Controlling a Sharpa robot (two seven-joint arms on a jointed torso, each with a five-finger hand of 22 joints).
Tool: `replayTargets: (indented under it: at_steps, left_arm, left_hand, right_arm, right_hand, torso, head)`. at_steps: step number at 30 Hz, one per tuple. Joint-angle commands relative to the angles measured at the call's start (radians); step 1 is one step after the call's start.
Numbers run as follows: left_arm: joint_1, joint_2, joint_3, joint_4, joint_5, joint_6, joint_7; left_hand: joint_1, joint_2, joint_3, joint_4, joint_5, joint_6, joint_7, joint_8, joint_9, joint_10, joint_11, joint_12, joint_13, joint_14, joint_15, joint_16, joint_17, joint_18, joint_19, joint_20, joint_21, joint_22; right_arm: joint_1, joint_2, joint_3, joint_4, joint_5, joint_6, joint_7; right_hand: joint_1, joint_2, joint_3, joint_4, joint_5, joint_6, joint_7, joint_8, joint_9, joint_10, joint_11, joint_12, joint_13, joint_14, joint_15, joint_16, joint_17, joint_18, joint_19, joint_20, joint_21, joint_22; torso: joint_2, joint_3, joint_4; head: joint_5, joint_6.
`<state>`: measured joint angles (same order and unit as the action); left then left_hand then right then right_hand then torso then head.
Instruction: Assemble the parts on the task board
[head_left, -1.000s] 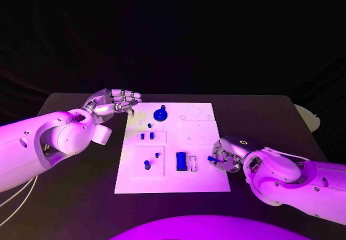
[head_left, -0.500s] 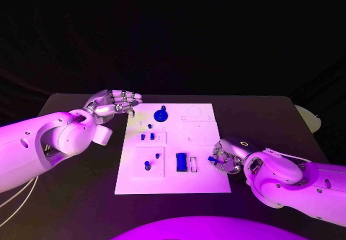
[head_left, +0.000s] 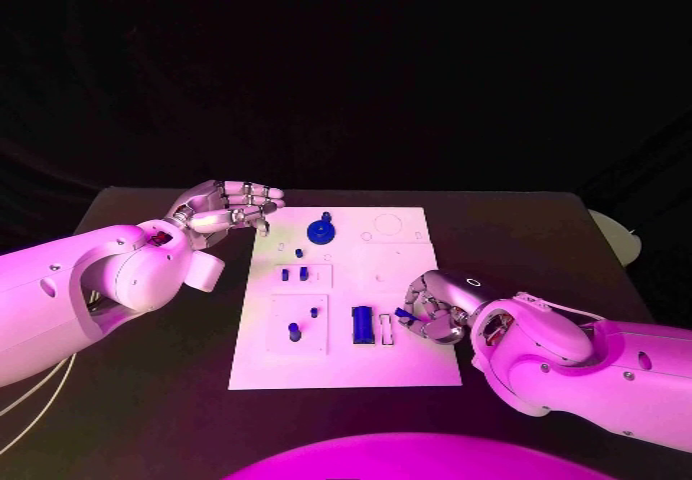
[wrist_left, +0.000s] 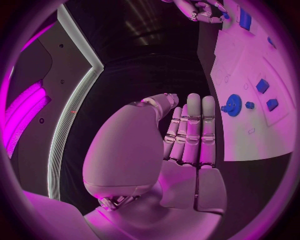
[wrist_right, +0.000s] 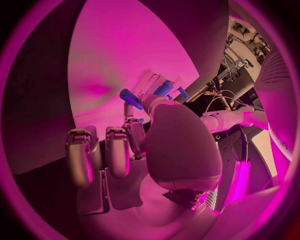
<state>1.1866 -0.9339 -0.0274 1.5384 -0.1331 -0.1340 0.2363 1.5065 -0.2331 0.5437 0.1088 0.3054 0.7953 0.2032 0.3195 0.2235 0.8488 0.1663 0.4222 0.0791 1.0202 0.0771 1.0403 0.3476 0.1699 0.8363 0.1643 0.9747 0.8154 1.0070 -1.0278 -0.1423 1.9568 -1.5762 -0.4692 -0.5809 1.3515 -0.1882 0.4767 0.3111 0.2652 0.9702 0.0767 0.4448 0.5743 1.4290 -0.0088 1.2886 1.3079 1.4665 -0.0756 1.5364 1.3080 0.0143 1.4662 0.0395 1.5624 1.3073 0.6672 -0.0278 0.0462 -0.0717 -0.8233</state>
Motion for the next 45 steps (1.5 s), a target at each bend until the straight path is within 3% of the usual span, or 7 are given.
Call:
replayTargets:
  at_steps: [1, 11, 20, 30, 32, 33, 45]
  left_arm:
    - [0.001, 0.002, 0.001, 0.004, 0.004, 0.017, 0.005]
    - [0.001, 0.002, 0.001, 0.005, 0.004, 0.018, 0.005]
    - [0.001, 0.0, 0.001, 0.006, 0.004, 0.019, 0.003]
    - [0.001, -0.001, 0.001, 0.007, 0.004, 0.023, 0.0]
    - [0.001, -0.001, 0.001, 0.007, 0.004, 0.024, -0.001]
    - [0.001, -0.001, 0.001, 0.007, 0.004, 0.024, -0.001]
    - [0.001, -0.001, 0.001, 0.007, 0.004, 0.024, -0.005]
  left_hand:
    - [-0.011, 0.001, 0.001, -0.005, 0.002, -0.008, 0.025, 0.005, -0.001, -0.006, -0.003, 0.004, -0.001, -0.006, 0.0, -0.004, -0.001, 0.015, -0.005, 0.004, 0.006, 0.001]
    - [-0.011, 0.001, 0.001, -0.005, 0.002, -0.008, 0.025, 0.005, -0.001, -0.006, -0.003, 0.004, -0.001, -0.006, 0.0, -0.004, -0.001, 0.015, -0.005, 0.004, 0.006, 0.001]
    - [-0.011, 0.001, 0.001, -0.005, 0.002, -0.008, 0.025, 0.005, -0.001, -0.006, -0.003, 0.004, -0.001, -0.006, 0.0, -0.004, -0.001, 0.015, -0.005, 0.004, 0.006, 0.001]
    - [-0.011, 0.001, 0.001, -0.005, 0.002, -0.008, 0.025, 0.005, -0.001, -0.006, -0.003, 0.004, -0.001, -0.006, 0.0, -0.004, -0.001, 0.015, -0.005, 0.004, 0.006, 0.001]
    - [-0.011, 0.001, 0.001, -0.005, 0.002, -0.008, 0.025, 0.005, -0.001, -0.006, -0.003, 0.004, -0.001, -0.006, 0.0, -0.004, -0.001, 0.015, -0.005, 0.004, 0.006, 0.001]
    - [-0.011, 0.001, 0.001, -0.005, 0.002, -0.008, 0.025, 0.005, -0.001, -0.006, -0.003, 0.004, -0.001, -0.006, 0.0, -0.004, -0.001, 0.015, -0.005, 0.004, 0.006, 0.001]
    - [-0.012, 0.0, 0.002, -0.007, 0.002, -0.009, 0.026, 0.006, -0.001, -0.008, -0.003, 0.006, -0.001, -0.006, 0.0, -0.004, -0.002, 0.015, -0.005, 0.004, 0.007, 0.001]
  right_arm:
    - [0.0, 0.013, 0.0, -0.003, 0.042, -0.011, 0.006]
    - [-0.01, 0.051, 0.0, -0.03, 0.084, 0.029, 0.007]
    - [-0.013, 0.075, -0.001, -0.045, 0.096, 0.048, 0.004]
    - [-0.014, 0.084, 0.0, -0.058, 0.089, 0.064, -0.009]
    - [-0.014, 0.085, 0.0, -0.058, 0.087, 0.068, -0.01]
    - [-0.014, 0.086, 0.0, -0.058, 0.087, 0.07, -0.011]
    - [-0.014, 0.09, 0.0, -0.061, 0.077, 0.076, -0.015]
  right_hand:
    - [-0.006, 0.002, 0.081, -0.076, 0.0, 0.006, -0.008, 0.004, 0.002, 0.007, 0.002, 0.007, 0.061, 0.088, 0.007, 0.004, 0.178, -0.013, 0.103, 0.002, 0.003, 0.262]
    - [-0.063, -0.001, 0.085, -0.06, -0.007, 0.013, -0.01, 0.006, 0.004, 0.014, 0.001, 0.017, 0.068, 0.088, 0.006, 0.004, 0.179, -0.014, 0.104, 0.001, 0.007, 0.263]
    - [-0.142, -0.001, 0.076, -0.026, -0.047, 0.029, -0.013, 0.009, 0.005, 0.026, -0.001, 0.037, 0.084, 0.089, 0.004, 0.006, 0.182, -0.014, 0.105, 0.0, 0.008, 0.264]
    - [-0.219, 0.005, 0.065, -0.02, -0.074, 0.048, -0.018, 0.013, 0.004, 0.043, -0.005, 0.07, 0.109, 0.09, 0.001, 0.008, 0.189, -0.014, 0.105, -0.003, 0.008, 0.264]
    - [-0.268, 0.003, 0.039, -0.023, -0.001, 0.055, -0.02, 0.017, 0.006, 0.048, -0.007, 0.079, 0.117, 0.09, 0.0, 0.008, 0.189, -0.014, 0.105, -0.005, 0.008, 0.264]
    - [-0.274, 0.002, 0.033, -0.023, 0.01, 0.056, -0.02, 0.017, 0.006, 0.05, -0.007, 0.081, 0.12, 0.09, -0.001, 0.008, 0.19, -0.014, 0.105, -0.005, 0.008, 0.264]
    - [-0.299, 0.006, 0.01, -0.019, 0.013, 0.063, -0.022, 0.023, 0.009, 0.05, -0.009, 0.082, 0.121, 0.09, -0.003, 0.008, 0.189, -0.014, 0.105, -0.007, 0.008, 0.264]
  torso:
    - [-0.001, -0.0012, 0.0007]
    - [0.0, -0.0001, 0.0006]
    - [0.001, 0.0002, 0.0009]
    - [0.0, 0.0008, 0.0008]
    - [0.0, 0.0008, 0.0004]
    - [0.0, 0.0008, 0.0004]
    - [0.0, 0.0005, 0.0007]
  head:
    - [0.0, -0.001]
    - [0.002, -0.004]
    - [0.002, -0.007]
    - [0.003, -0.009]
    - [0.003, -0.01]
    - [0.003, -0.01]
    - [0.003, -0.011]
